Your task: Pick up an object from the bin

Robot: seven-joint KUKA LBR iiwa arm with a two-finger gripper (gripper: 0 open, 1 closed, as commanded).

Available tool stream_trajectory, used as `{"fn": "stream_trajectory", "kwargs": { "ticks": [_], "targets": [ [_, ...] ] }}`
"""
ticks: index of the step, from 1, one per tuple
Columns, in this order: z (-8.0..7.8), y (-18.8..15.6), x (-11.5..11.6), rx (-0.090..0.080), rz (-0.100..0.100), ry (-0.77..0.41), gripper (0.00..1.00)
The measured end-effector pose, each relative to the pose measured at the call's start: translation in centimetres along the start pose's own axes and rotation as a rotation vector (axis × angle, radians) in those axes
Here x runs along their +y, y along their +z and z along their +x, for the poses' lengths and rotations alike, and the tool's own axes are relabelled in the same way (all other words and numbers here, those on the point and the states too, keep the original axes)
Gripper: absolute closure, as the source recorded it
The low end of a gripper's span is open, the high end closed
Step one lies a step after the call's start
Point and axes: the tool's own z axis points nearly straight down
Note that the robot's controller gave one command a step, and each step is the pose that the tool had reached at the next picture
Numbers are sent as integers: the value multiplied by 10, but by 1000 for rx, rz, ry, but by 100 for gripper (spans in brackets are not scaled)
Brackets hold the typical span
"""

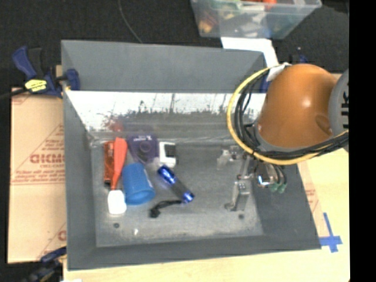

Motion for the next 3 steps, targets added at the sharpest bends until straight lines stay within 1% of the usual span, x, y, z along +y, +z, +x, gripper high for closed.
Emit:
{"fn": "stream_trajectory", "kwargs": {
  "ticks": [1,2,3],
  "targets": [
    [-1,-3,0,-7,0,0,0],
    [-39,123,62,-14,-1,-31,0],
    [-38,95,66,-18,0,25,0]
  ]
}}
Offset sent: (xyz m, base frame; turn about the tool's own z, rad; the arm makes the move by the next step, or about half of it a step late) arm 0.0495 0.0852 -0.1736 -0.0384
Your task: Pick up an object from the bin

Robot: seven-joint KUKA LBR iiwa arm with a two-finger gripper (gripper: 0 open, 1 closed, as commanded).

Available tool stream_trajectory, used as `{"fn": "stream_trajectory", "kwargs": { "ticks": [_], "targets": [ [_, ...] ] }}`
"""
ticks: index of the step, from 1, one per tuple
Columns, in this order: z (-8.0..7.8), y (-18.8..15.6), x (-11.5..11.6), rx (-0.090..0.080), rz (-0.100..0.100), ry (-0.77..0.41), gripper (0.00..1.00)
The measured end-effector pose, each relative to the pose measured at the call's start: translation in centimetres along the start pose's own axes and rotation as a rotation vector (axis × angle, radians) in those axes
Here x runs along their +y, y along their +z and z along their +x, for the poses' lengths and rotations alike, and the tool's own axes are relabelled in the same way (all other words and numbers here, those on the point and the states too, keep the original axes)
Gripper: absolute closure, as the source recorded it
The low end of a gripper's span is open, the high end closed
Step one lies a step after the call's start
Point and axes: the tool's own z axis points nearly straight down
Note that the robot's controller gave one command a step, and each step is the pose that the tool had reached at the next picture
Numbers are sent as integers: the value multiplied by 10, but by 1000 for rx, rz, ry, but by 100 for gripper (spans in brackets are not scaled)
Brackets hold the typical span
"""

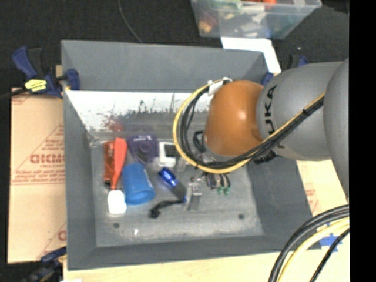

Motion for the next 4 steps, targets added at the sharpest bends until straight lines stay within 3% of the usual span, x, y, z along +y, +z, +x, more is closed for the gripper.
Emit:
{"fn": "stream_trajectory", "kwargs": {
  "ticks": [1,2,3,4],
  "targets": [
    [-12,12,37,-1,-3,-164,0],
    [-20,78,44,-8,-1,-128,0],
    [-7,76,27,-17,-6,-68,100],
    [-7,76,27,-17,-6,-69,100]
  ]
}}
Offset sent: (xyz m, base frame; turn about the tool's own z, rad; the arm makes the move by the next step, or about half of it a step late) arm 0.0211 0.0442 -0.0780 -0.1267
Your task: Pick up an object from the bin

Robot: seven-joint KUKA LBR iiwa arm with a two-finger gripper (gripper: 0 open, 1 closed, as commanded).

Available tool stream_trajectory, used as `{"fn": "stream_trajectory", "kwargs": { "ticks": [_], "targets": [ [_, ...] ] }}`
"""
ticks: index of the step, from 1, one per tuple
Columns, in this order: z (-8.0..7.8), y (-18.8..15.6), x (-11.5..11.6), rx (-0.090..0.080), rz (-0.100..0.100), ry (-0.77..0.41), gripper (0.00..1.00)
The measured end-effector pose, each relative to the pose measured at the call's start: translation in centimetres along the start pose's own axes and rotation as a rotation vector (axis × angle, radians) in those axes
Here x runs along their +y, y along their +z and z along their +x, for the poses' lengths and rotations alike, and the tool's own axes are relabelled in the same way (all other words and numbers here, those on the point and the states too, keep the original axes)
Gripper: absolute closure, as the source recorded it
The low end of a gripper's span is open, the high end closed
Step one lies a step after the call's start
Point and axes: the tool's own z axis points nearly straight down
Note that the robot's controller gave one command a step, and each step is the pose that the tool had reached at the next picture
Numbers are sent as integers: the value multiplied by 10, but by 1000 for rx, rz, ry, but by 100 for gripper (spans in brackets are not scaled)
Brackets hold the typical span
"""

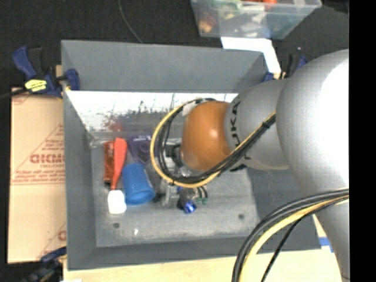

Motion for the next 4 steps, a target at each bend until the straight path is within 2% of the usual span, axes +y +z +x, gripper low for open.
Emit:
{"fn": "stream_trajectory", "kwargs": {
  "ticks": [1,2,3,4],
  "targets": [
    [0,0,0,0,0,0,100],
    [2,-15,0,10,1,-1,100],
    [-2,-42,0,-3,0,-1,100],
    [0,-63,0,8,0,-1,100]
  ]
}}
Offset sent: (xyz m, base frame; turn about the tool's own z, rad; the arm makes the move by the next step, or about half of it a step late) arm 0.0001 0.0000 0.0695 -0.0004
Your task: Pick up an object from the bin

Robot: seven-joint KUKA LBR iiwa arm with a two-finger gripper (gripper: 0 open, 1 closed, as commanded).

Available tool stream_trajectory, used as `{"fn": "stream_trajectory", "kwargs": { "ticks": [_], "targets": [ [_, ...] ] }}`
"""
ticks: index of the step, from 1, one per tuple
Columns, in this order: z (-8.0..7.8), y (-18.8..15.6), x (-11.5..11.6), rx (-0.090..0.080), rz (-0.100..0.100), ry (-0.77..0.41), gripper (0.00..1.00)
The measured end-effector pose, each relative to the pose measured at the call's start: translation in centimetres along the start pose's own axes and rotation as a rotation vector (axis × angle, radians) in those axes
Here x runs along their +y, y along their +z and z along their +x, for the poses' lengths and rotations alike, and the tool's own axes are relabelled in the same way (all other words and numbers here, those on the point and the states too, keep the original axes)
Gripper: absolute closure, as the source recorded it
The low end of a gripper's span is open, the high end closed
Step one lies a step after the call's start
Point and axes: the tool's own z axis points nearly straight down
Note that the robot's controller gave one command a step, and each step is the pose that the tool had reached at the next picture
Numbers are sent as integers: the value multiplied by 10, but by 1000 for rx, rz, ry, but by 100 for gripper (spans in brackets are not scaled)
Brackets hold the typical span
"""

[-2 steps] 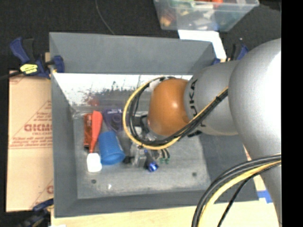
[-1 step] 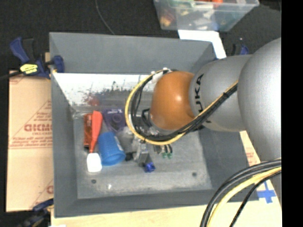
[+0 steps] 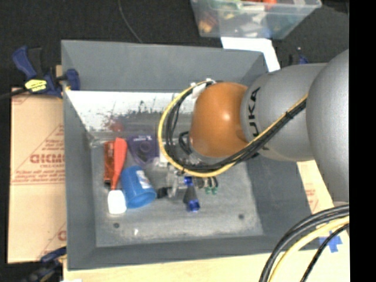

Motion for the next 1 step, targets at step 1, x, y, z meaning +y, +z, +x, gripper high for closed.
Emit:
{"fn": "stream_trajectory", "kwargs": {
  "ticks": [1],
  "targets": [
    [-4,-25,0,-14,-1,0,100]
  ]
}}
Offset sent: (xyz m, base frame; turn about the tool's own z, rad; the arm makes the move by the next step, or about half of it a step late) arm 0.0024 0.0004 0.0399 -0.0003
